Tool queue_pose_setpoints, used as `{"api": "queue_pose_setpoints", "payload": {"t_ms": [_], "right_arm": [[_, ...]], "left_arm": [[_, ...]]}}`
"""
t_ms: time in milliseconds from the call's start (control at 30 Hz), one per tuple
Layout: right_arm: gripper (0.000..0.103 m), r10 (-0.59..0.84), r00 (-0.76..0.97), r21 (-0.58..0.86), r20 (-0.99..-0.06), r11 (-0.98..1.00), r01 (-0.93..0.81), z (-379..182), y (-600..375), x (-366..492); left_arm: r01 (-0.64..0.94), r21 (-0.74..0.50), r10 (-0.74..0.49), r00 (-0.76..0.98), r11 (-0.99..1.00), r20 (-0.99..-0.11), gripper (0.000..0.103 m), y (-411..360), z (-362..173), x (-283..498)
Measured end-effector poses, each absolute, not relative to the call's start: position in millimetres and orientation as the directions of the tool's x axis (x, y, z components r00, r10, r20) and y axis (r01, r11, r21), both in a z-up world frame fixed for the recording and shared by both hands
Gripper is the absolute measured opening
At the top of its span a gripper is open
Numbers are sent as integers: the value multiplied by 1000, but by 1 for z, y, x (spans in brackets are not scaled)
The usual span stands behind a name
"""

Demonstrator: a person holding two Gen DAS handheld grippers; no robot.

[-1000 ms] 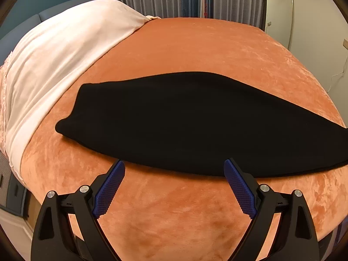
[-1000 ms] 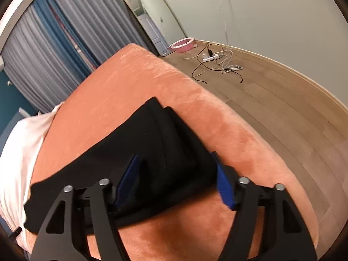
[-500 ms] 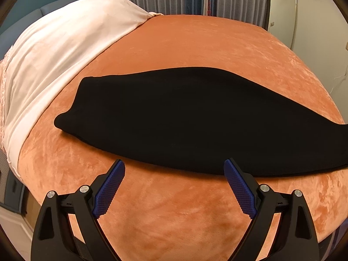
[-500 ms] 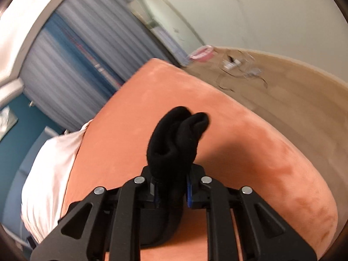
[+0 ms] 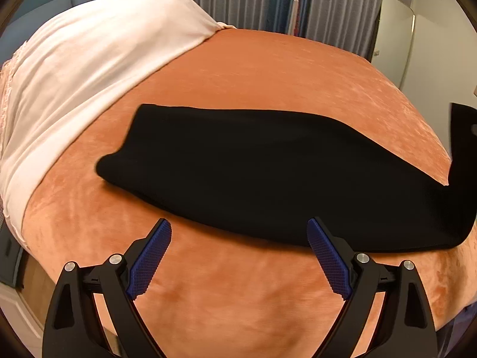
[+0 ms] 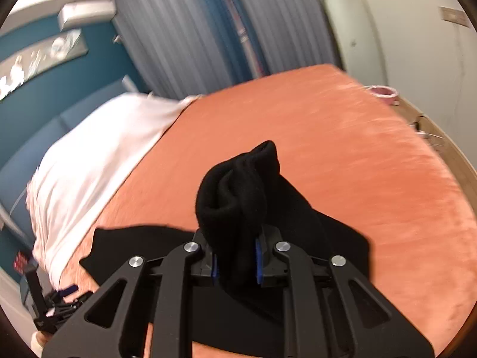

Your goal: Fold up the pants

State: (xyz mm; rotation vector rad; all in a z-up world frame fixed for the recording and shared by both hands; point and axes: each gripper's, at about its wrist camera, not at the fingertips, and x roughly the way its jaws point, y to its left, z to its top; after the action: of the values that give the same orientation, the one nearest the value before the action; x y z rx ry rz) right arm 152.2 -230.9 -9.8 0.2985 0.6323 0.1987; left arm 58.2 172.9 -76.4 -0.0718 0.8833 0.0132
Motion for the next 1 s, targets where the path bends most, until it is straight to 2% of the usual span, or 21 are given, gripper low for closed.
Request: {"api": "queue_pose_setpoints", "payload": {"t_ms": [400,667,733,800,933,1000], "right_arm": [[16,361,643,228,-675,932,-283,-74,-68,202],[19,299,557,105,-775,930,-353,-131,-14,206],[25,284,564,63,-776,924,-378,-136,-9,199],[43,302,585,48,-753,912,-408,-127,-4,186],[43,333,639,51,-693,907,-418,-97,-14,158],[43,324,667,63,-671,921,-385,-83,-30,144]], "left_arm": [[-127,-60,30,606,990,-795,90,244,-94,65],[-196,-79,52,586,977,-809,91,281,-106,74],[-219,-119,31,577,969,-816,91,294,-111,79],[-255,-208,-28,568,944,-823,90,313,-118,87],[-333,-357,-115,572,873,-812,90,345,-131,101],[-359,-387,-132,565,849,-814,90,355,-137,110]]}}
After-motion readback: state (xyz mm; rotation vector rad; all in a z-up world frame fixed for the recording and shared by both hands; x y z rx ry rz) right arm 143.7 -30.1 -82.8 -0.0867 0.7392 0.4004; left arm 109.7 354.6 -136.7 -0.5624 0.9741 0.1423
